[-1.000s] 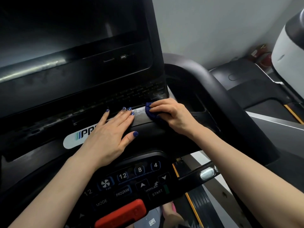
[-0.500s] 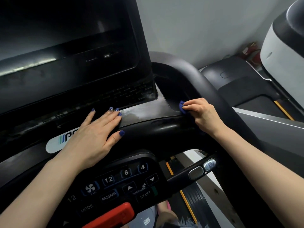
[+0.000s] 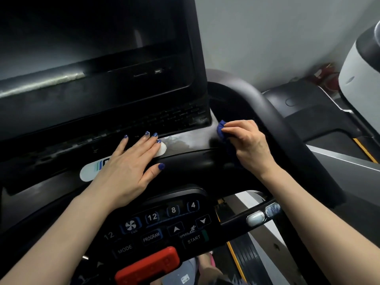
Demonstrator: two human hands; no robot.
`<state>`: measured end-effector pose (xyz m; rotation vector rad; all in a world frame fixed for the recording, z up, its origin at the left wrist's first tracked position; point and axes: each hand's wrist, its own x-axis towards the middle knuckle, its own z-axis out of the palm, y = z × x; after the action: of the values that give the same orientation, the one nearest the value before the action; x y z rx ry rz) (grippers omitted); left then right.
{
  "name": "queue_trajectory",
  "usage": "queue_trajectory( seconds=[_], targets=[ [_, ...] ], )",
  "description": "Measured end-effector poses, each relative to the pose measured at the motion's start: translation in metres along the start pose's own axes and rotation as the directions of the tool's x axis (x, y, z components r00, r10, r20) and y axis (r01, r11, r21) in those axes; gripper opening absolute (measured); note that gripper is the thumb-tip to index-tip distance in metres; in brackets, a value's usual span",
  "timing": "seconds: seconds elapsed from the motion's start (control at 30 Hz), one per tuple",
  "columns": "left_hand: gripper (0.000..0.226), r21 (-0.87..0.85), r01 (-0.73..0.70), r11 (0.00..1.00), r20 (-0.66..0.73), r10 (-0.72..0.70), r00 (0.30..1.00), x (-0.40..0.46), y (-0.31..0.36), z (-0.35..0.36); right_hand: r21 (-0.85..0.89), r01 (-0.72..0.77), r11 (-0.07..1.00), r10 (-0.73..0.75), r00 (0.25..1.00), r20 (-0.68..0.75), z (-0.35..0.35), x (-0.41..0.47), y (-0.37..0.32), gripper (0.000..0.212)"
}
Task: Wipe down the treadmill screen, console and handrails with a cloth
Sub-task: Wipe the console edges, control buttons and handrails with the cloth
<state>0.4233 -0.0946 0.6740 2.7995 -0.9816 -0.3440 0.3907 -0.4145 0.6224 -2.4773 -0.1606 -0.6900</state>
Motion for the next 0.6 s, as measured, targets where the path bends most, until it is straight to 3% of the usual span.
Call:
queue_trajectory(
  seconds=[0.17, 0.3, 0.5, 0.6],
  targets=[
    [0.084, -0.017, 0.056, 0.998, -0.008, -0.057, 0.998, -0.017, -0.011, -0.001, 0.113, -0.018, 0.993, -0.003, 0.983, 0.182, 0.02, -0.002, -0.014, 0.026],
    [0.085, -0.044, 0.072, 0.996, 0.013, -0.071, 0.997, -0.025, -0.017, 0.003, 0.137, -0.066, 0.988, 0.043, 0.985, 0.166, 0.032, 0.01, -0.029, 0.022],
    [0.088, -0.068, 0.053, 0.996, -0.007, -0.053, 0.999, -0.024, -0.019, 0.007, 0.234, 0.054, 0.971, -0.13, 0.937, 0.323, 0.047, 0.017, -0.067, 0.025],
    [0.084, -0.076, 0.052, 0.996, -0.012, -0.053, 0.999, -0.026, -0.02, 0.009, 0.216, 0.038, 0.976, -0.11, 0.938, 0.329, 0.036, 0.019, -0.055, 0.027]
  ],
)
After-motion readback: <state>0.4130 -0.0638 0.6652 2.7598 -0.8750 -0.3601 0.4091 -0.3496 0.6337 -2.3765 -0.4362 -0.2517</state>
